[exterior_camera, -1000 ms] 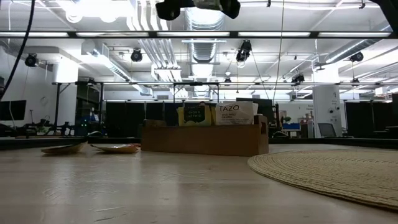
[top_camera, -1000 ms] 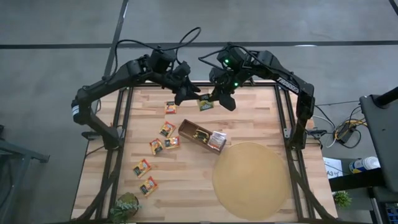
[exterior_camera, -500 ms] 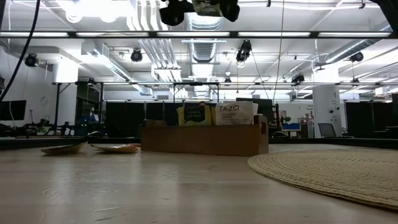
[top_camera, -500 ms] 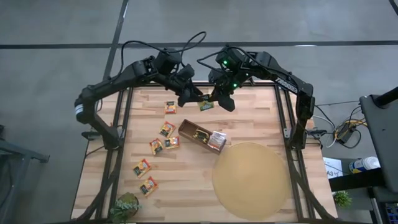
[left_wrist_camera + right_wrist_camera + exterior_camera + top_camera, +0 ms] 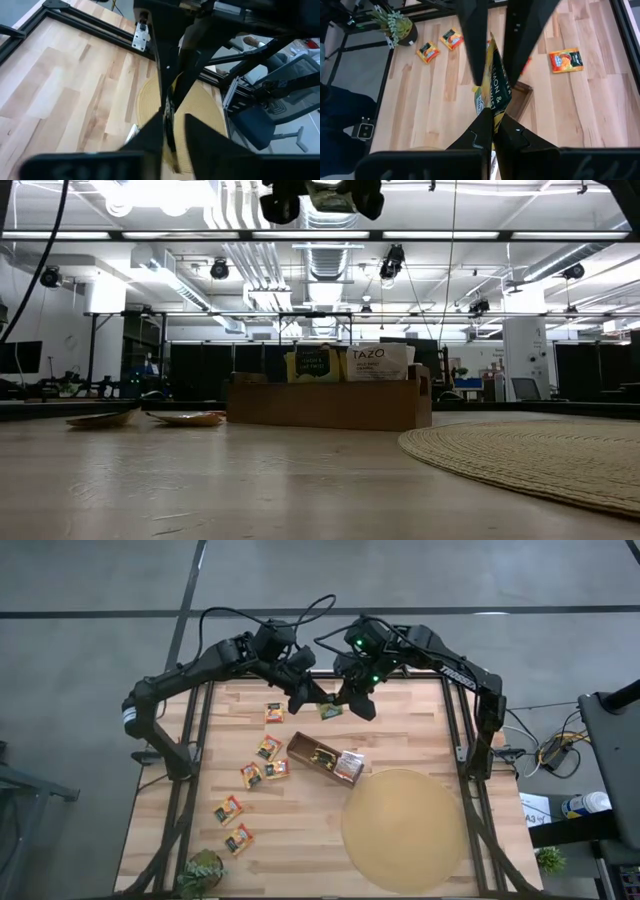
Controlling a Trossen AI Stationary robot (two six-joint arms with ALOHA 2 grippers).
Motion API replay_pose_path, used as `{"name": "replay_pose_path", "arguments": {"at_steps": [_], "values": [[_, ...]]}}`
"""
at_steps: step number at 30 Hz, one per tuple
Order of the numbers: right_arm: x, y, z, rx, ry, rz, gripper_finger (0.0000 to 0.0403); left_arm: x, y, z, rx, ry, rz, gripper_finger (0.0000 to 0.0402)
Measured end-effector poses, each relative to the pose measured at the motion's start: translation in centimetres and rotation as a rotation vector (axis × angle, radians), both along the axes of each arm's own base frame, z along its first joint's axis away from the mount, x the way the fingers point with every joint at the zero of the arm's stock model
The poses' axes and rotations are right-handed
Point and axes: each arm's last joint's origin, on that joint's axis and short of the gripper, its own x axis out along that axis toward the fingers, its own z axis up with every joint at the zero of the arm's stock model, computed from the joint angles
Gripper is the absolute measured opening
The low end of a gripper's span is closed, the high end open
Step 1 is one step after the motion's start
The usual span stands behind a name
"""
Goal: Pick & Place Tea
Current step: Put the yellow tea bag into the middle section of the wooden organizer
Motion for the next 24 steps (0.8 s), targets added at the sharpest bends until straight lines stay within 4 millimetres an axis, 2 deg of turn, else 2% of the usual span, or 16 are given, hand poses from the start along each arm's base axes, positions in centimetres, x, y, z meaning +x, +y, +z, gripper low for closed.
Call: {"name": "replay_pose_path", "arguments": {"at_steps": [2, 4, 14, 19, 24], "values": [[0.1, 0.0, -0.1, 0.001, 0.001, 0.0, 0.0008, 0.0, 0.0, 0.0, 0.012, -0.001, -0.007, 0.0027], [0.1, 0.0, -0.1, 0.001, 0.0, 0.0, 0.0008, 0.0, -0.1, 0.0, 0.017, -0.001, -0.009, 0.0009], [0.2, 0.0, 0.4, -0.001, -0.039, 0.002, 0.0014, -0.1, -0.4, -0.3, 0.028, 0.032, -0.031, 0.0001], [0.0, 0.1, 0.8, 0.056, -0.048, -0.01, 0.0065, -0.2, -0.5, -0.5, 0.029, 0.046, -0.045, 0.0], [-0.7, 0.4, 2.3, 0.085, -0.096, -0.005, 0.0133, -0.3, -0.6, -0.7, 0.026, 0.068, -0.049, 0.0]]}}
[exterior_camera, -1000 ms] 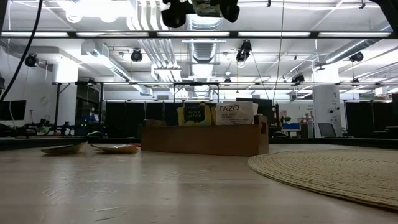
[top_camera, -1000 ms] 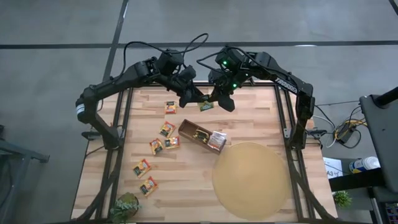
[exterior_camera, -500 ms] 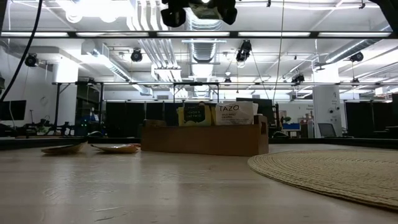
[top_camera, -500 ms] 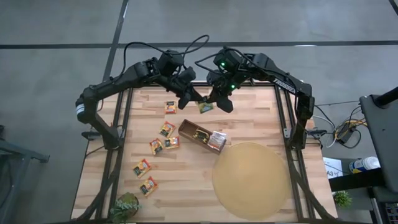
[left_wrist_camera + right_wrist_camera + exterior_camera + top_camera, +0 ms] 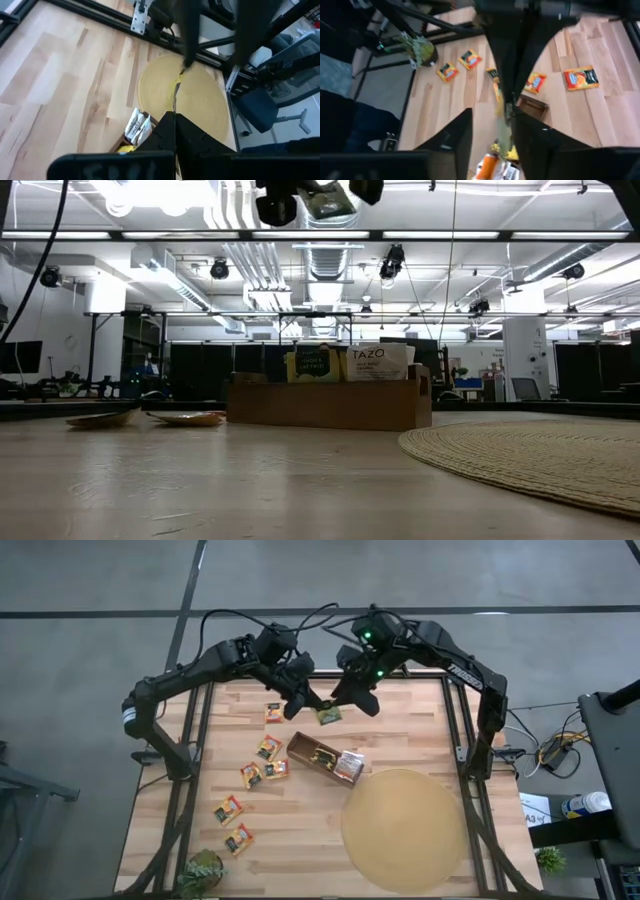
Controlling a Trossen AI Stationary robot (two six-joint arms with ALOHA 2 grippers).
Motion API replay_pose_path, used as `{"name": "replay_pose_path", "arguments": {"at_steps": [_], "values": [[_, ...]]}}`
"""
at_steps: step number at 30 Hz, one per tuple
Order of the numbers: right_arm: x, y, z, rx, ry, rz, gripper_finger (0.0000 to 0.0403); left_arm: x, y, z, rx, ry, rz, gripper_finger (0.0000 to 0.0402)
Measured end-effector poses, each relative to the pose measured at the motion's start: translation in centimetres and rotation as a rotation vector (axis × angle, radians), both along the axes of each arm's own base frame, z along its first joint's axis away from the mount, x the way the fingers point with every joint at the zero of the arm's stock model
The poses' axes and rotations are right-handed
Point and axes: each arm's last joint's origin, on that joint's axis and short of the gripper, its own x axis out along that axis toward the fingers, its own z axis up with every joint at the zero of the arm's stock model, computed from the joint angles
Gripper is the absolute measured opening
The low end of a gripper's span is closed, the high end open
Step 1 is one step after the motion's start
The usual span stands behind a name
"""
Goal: Pick & Place Tea
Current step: Put the yellow tea bag into the middle section of the wooden organizer
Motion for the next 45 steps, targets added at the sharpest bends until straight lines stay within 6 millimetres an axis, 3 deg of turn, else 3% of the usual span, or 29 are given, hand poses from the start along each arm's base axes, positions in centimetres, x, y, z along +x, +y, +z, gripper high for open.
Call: {"name": "replay_pose_path", "arguments": {"at_steps": [8, 14, 20, 31, 38, 45], "values": [[-3.4, 1.2, 3.9, -0.019, -0.108, -0.017, 0.019, -0.3, -0.1, -0.4, 0.044, 0.029, -0.048, 0.0], [-5.8, 1.8, 5.6, -0.092, -0.143, -0.081, 0.0192, -0.1, 0.0, -0.8, 0.101, 0.025, -0.091, 0.0], [-7.4, 2.1, 6.5, -0.12, -0.14, -0.184, 0.0181, 1.4, 0.5, -2.7, 0.169, 0.104, -0.103, 0.0], [-8.3, 2.2, 6.3, -0.114, -0.068, -0.253, 0.0173, 4.5, 1.5, -7.1, 0.357, 0.178, -0.285, 0.0], [-8.2, 2.2, 6.1, -0.101, -0.055, -0.265, 0.0169, 6.4, 1.0, -9.7, 0.5, 0.219, -0.433, 0.0], [-8.2, 2.2, 6.1, -0.099, -0.054, -0.268, 0.0169, 7.7, 0.1, -11.6, 0.528, 0.248, -0.514, 0.0]]}}
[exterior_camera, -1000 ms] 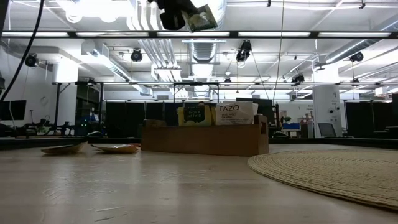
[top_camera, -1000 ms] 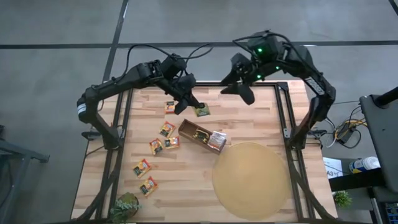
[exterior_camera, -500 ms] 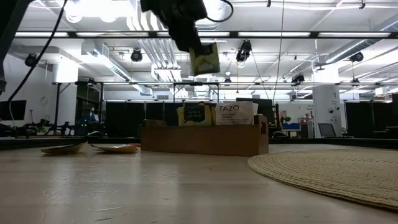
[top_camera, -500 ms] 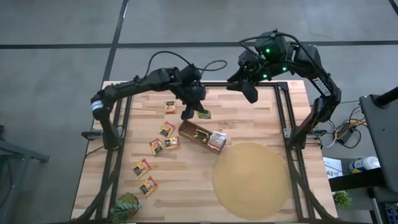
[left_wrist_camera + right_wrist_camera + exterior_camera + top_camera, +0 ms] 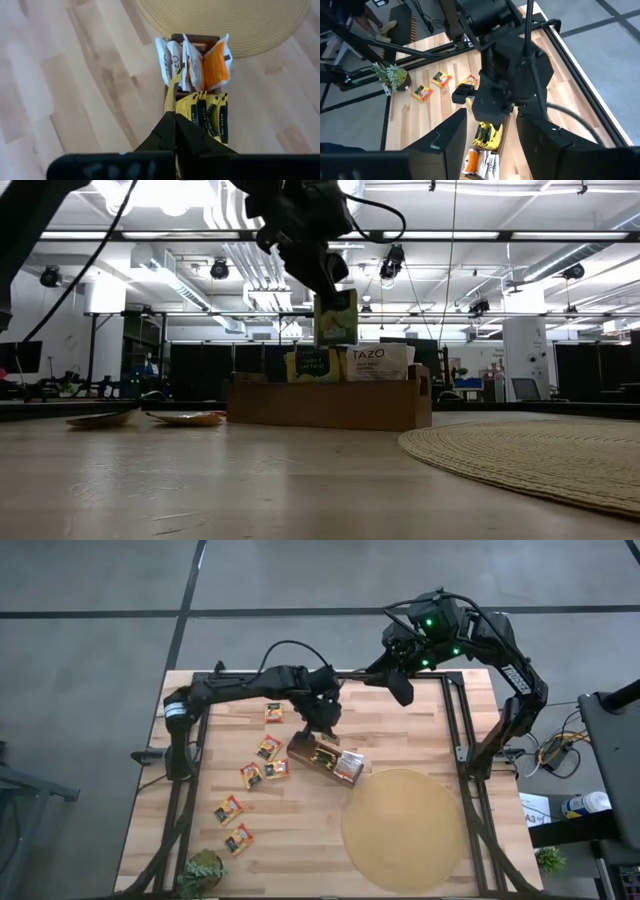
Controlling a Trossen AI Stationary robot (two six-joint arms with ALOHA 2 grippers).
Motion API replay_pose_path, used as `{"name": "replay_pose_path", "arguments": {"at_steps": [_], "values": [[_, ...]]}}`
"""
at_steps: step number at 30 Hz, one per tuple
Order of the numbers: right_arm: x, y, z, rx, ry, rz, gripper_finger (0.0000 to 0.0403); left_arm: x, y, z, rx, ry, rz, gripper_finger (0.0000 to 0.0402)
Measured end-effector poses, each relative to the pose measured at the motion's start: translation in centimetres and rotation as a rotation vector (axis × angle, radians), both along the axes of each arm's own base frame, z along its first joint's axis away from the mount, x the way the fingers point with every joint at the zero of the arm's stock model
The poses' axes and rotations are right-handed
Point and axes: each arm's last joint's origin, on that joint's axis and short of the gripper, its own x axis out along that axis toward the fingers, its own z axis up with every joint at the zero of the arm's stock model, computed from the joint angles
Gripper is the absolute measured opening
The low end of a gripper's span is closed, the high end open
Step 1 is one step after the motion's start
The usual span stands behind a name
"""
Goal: Pick & Place Tea
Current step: Put the yellow tea bag into the middle section of the wooden organizer
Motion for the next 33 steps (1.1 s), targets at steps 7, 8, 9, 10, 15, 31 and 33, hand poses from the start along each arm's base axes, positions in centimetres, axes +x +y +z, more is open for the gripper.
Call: {"name": "replay_pose_path", "arguments": {"at_steps": [7, 8, 9, 10, 15, 31, 33], "values": [[0.1, 0.0, -0.1, -0.005, 0.004, 0.002, 0.0169, 0.6, -0.7, -2.0, 0.008, 0.058, -0.028, 0.0], [0.1, 0.0, -0.1, -0.006, 0.004, 0.003, 0.0169, 0.6, -0.9, -2.4, 0.006, 0.069, -0.033, 0.0], [0.1, 0.0, -0.1, -0.006, 0.004, 0.003, 0.0169, 0.6, -1.0, -2.8, 0.005, 0.073, -0.036, 0.0], [0.1, 0.0, -0.1, -0.005, 0.005, 0.002, 0.0169, 0.6, -1.1, -3.1, 0.005, 0.074, -0.038, 0.0], [0.1, -0.1, -0.1, -0.005, 0.006, 0.003, 0.0169, 1.0, -1.5, -4.7, 0.011, 0.046, -0.047, 0.0], [0.1, -0.1, -0.1, -0.002, 0.006, 0.001, 0.0169, 0.9, -1.8, -7.1, 0.007, 0.037, -0.055, 0.0], [0.1, -0.1, -0.1, -0.002, 0.006, 0.002, 0.0169, 0.8, -1.8, -7.2, 0.007, 0.037, -0.054, 0.0]]}}
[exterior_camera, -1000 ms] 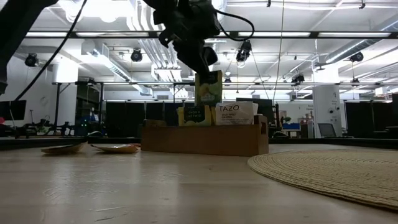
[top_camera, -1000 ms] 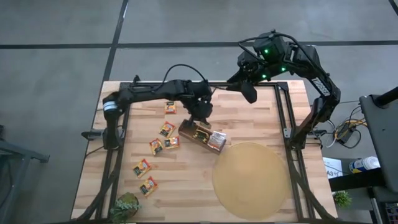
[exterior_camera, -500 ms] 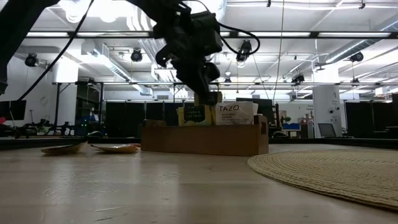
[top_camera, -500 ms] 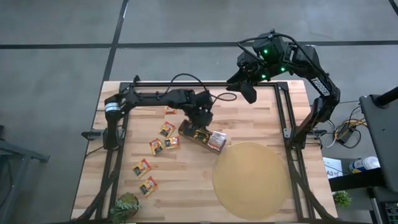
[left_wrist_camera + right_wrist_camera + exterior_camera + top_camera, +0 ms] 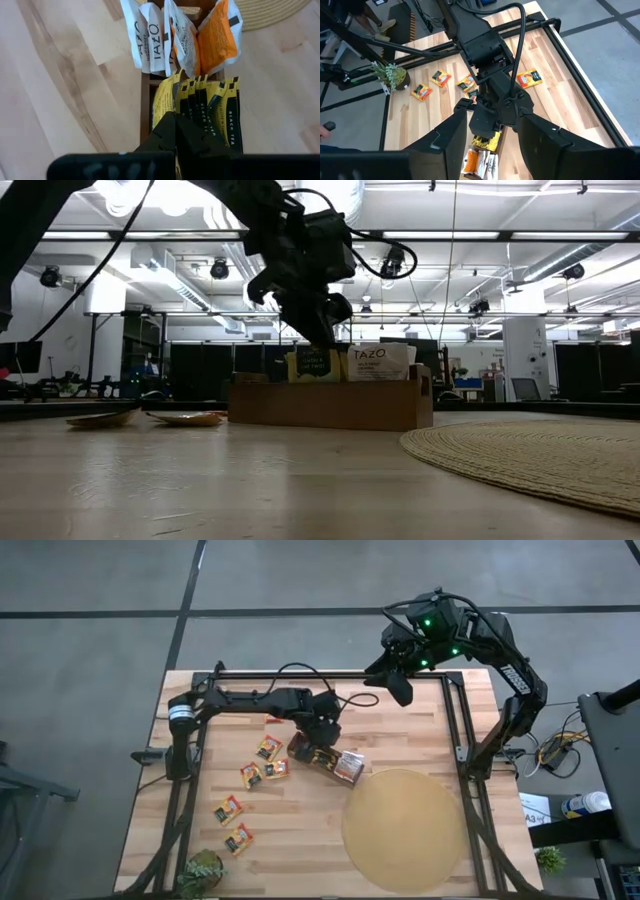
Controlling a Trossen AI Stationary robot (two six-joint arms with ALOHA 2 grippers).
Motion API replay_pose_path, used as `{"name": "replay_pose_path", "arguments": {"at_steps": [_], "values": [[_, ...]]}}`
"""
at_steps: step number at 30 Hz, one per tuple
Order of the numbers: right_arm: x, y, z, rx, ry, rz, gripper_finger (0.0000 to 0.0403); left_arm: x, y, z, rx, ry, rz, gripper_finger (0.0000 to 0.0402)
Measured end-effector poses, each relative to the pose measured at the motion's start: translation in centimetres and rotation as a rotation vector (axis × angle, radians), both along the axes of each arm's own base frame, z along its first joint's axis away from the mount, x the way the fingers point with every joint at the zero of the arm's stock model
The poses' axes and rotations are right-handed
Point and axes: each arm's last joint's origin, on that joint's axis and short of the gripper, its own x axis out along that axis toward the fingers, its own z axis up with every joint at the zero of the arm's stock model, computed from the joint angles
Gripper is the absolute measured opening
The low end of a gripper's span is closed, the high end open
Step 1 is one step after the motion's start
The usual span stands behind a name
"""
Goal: Pick & Place Tea
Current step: Put the yellow tea bag into the middle section of the wooden organizer
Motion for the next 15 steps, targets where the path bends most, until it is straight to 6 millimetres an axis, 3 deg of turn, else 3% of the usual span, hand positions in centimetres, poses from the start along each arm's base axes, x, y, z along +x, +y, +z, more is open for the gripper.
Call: {"name": "replay_pose_path", "arguments": {"at_steps": [4, 15], "values": [[0.0, -0.01, 0.0, -0.002, 0.0, 0.001, 0.0169, -0.03, 0.0, -0.07, 0.003, 0.002, 0.0, 0.002], [0.0, -0.01, 0.0, -0.005, -0.001, 0.004, 0.0169, 0.01, -0.05, 0.04, -0.014, 0.005, 0.034, 0.016]]}}
